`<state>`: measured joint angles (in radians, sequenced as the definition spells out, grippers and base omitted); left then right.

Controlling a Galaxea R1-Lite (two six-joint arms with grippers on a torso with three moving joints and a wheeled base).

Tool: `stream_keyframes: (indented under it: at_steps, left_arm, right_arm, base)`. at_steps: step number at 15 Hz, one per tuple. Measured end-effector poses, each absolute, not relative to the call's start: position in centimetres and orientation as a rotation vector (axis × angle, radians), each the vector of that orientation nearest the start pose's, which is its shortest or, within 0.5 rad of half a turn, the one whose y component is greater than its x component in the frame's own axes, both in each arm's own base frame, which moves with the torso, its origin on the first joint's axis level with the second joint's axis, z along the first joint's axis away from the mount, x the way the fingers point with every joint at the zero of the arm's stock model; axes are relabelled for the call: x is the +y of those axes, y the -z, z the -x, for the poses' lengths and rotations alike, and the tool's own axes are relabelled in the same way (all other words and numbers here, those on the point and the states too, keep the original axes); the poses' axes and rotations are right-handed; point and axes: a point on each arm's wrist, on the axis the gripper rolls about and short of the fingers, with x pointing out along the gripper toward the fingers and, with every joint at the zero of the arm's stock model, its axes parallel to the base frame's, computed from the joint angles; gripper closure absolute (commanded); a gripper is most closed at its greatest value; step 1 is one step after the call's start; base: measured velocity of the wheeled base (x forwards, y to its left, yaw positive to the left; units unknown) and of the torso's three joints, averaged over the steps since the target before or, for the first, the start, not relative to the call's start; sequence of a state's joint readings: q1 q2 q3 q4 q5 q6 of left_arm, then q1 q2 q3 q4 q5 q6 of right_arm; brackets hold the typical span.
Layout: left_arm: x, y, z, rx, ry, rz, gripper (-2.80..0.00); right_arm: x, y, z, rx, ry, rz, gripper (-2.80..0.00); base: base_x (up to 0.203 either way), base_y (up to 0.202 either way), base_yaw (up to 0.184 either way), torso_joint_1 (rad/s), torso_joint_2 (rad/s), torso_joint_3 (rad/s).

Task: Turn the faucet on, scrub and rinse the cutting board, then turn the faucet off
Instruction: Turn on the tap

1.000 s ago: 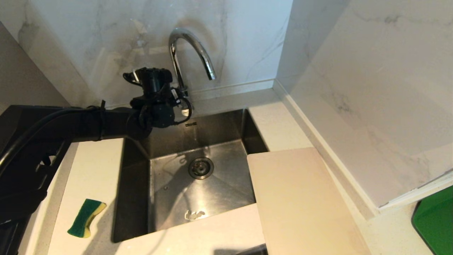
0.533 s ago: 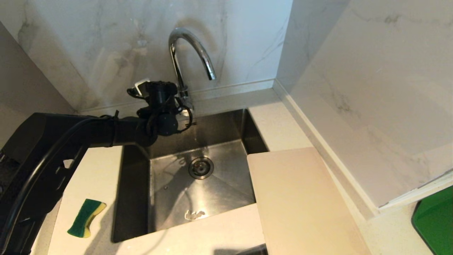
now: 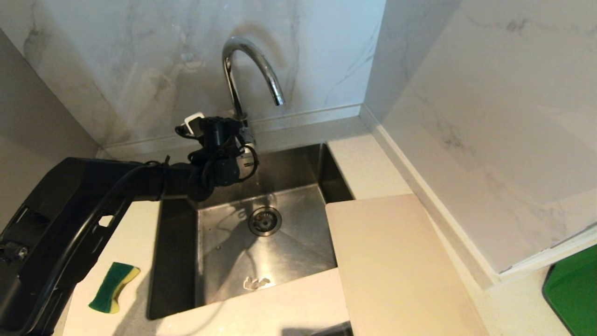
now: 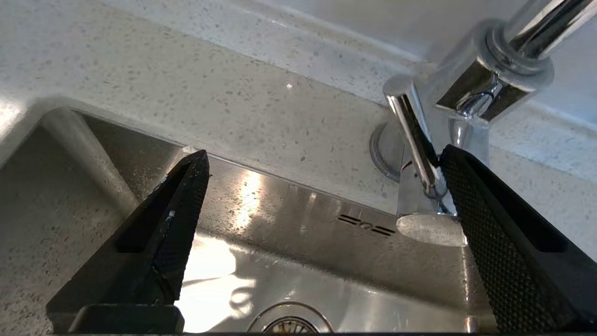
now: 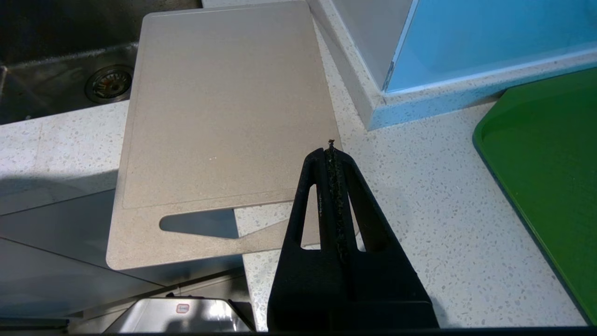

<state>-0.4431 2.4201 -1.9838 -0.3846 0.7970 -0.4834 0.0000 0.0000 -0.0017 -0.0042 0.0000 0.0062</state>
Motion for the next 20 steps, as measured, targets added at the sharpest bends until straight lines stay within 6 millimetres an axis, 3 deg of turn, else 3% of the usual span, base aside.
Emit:
stream_keyframes:
  at_steps: [10,20]
  left_arm:
    - [-18.9,-18.3,-47.6,-0.033,-0.391,0.438,-2.8]
    - [-19.1,-19.2,-45.4,0.159,-0.341,0.56,-2.8]
  right_arm:
    - [0.0,-7.6,2.3,-0.006,0.0,-0.006,0.0]
    - [0.0,-7.6,2.3,-0.006,0.0,-0.006,0.0]
  base:
    - [0.0,0.0,0.0,0.0,0.0,0.0]
    - [0.0,0.0,0.0,0.0,0.0,0.0]
